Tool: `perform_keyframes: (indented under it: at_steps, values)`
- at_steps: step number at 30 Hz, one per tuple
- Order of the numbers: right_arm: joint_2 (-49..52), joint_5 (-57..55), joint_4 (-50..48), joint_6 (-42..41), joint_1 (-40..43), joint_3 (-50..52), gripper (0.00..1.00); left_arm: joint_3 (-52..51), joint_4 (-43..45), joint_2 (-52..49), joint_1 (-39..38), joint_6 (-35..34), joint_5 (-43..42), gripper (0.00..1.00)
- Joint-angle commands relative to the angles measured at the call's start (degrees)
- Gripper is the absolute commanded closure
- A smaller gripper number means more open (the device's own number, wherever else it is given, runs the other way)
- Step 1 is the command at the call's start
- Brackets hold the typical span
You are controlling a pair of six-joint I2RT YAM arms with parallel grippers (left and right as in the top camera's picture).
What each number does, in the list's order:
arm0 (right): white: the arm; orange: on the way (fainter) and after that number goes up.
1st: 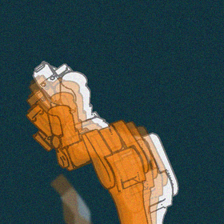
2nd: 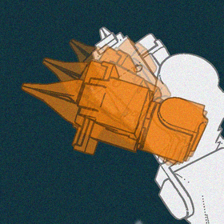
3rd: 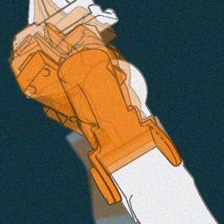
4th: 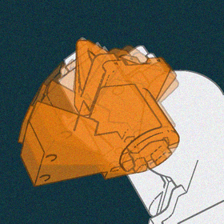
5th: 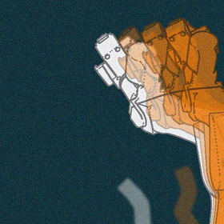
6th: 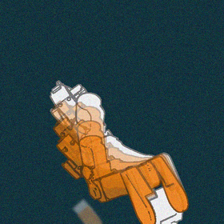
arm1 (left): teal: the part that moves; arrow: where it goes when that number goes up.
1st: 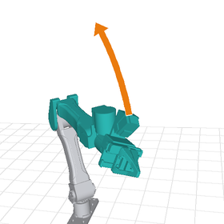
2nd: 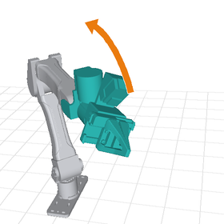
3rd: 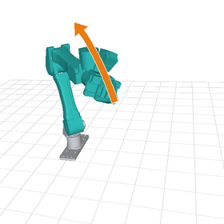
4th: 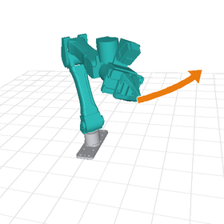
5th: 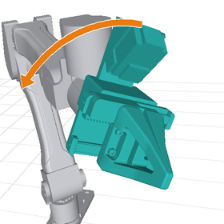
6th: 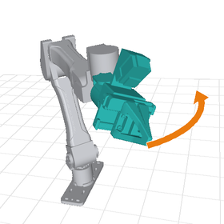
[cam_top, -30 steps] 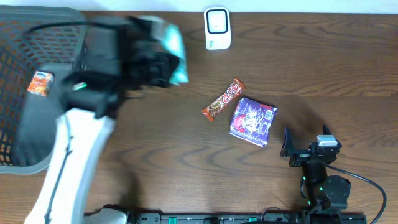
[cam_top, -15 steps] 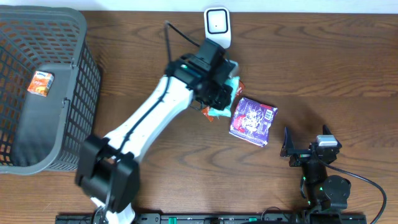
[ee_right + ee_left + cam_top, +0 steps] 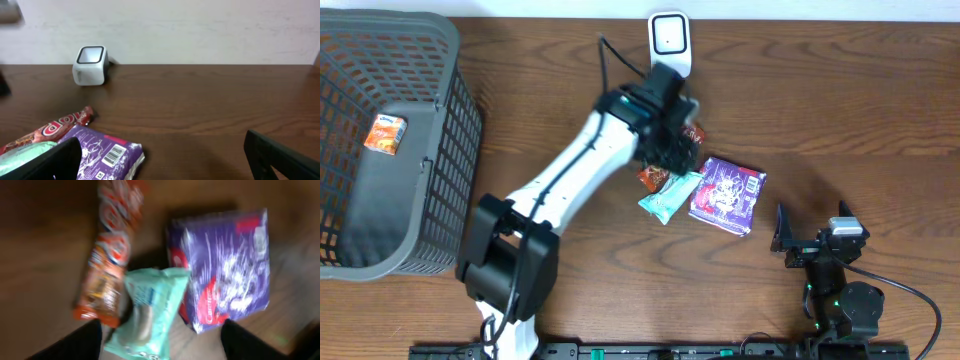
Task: Scan the item barcode
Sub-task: 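Carry the wipes pack past the scanner and drop it on the table, then reach into the basket and grasp the orange Kleenex tissue pack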
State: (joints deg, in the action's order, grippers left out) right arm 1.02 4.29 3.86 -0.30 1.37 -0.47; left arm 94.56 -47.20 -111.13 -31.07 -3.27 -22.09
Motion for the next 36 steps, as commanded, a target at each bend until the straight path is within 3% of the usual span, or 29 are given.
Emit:
perform_keyframes:
  at_steps: [1, 6, 15, 19, 24, 28, 36]
  values:
    - [-0.2, 0.1, 0.1, 0.8, 0.8, 0.2, 0.01, 8.2, -0.1, 8.0, 6.3, -0.6, 0.8, 0.09]
    - [-0.2, 0.1, 0.1, 0.8, 0.8, 0.2, 0.01, 13.7, 0.9, 15.0, 18.1, -0.6, 1.3, 0.08]
    - [-0.2, 0.2, 0.1, 0.8, 0.8, 0.2, 0.01, 13.0, 3.8, 18.9, 44.9, -1.9, 25.6, 0.08]
    - [-0.2, 0.2, 0.1, 0.8, 0.8, 0.2, 0.01, 11.3, 4.5, 15.3, 53.2, -1.9, 26.2, 0.08]
    - [-0.2, 0.1, 0.1, 0.8, 0.8, 0.2, 0.01, 9.4, 4.4, 9.4, 58.2, 5.4, 26.7, 0.08]
    - [-0.2, 0.1, 0.1, 0.8, 0.8, 0.2, 0.01, 6.9, 5.6, 4.4, 59.1, 13.3, 34.9, 0.08]
    - [-0.2, 0.2, 0.1, 0.8, 0.8, 0.2, 0.01, 5.8, 6.4, -4.3, 59.1, 23.1, 31.6, 0.09]
